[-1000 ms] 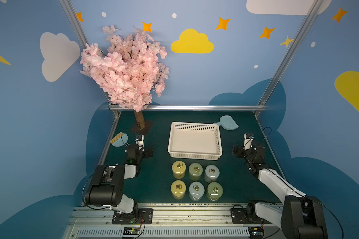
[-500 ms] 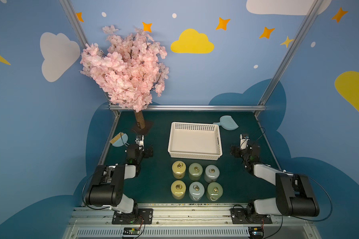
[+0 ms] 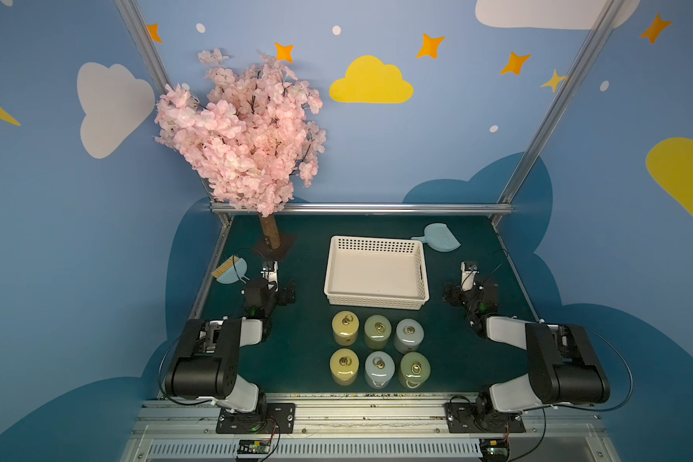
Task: Take the tea canister out of the basket
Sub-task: Reset both arms
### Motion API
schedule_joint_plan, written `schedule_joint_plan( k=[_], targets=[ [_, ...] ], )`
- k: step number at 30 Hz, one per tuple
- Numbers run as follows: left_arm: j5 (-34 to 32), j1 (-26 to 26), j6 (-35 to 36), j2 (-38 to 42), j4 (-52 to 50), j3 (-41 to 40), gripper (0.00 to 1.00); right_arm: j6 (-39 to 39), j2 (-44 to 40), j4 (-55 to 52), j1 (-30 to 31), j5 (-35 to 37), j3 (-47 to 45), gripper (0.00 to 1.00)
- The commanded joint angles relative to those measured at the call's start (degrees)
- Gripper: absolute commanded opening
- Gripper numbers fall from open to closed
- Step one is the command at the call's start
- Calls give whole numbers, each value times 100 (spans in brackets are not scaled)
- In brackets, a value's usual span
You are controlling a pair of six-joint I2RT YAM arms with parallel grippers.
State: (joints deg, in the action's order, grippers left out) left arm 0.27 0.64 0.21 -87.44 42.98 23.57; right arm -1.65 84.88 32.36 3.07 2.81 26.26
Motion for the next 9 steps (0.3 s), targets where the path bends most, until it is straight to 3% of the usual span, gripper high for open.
schedule_joint_plan(
  k=[1,9],
  targets=[
    [44,13,16,-13,93,51,100,-50,-49,166,33,79,72,99],
    [55,5,58,-21,175,10,100,-38,-50,166,23,72,72,98]
  ],
)
